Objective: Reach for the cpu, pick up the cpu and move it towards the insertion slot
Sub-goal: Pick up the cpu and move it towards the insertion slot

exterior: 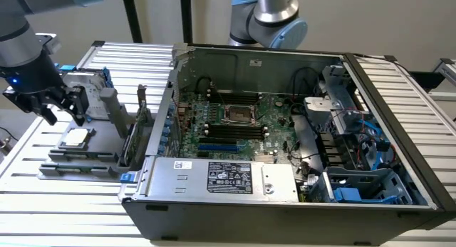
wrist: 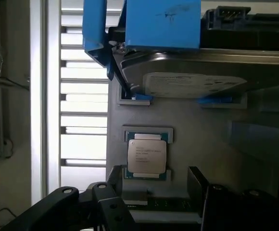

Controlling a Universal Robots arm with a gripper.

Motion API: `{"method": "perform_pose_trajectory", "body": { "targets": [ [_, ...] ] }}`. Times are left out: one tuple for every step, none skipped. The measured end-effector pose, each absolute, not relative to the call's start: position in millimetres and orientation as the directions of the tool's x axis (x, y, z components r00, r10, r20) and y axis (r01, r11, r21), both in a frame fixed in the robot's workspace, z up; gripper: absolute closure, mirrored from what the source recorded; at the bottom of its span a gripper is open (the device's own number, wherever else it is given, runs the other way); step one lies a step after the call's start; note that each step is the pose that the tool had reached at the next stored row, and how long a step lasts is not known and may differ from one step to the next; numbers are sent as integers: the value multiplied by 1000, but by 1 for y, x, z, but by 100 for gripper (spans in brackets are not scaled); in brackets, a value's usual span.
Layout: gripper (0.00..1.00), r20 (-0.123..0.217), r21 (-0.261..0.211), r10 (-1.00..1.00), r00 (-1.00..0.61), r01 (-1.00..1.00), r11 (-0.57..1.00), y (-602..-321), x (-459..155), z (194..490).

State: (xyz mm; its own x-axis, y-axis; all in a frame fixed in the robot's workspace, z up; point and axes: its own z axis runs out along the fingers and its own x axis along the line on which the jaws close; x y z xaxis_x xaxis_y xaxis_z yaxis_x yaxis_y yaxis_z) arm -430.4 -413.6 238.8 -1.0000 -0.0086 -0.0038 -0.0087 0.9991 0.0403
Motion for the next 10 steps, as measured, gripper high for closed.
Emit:
{"method": "perform_pose_trajectory", "body": {
  "targets": [
    [35,-4,40,-8,-1000,-8,999,-414,-431,237],
    [35,-4,40,-7,-1000,-7,999,-414,-431,235],
    [35,-4,40,-6,-1000,-6,999,-414,-431,233],
    [35,-4,40,-5,-1000,-5,999,-414,-432,231],
    [35,-4,40,-5,-1000,-5,999,-414,-432,230],
    [35,-4,40,-5,-1000,-5,999,-414,-432,228],
    [35,-4,40,-5,-1000,-5,999,-414,-432,226],
    [35,-4,40,-4,-1000,-5,999,-414,-432,224],
    [35,-4,40,-4,-1000,-5,999,-414,-432,223],
    [35,-4,40,-4,-1000,-5,999,-414,-432,221]
  ]
}}
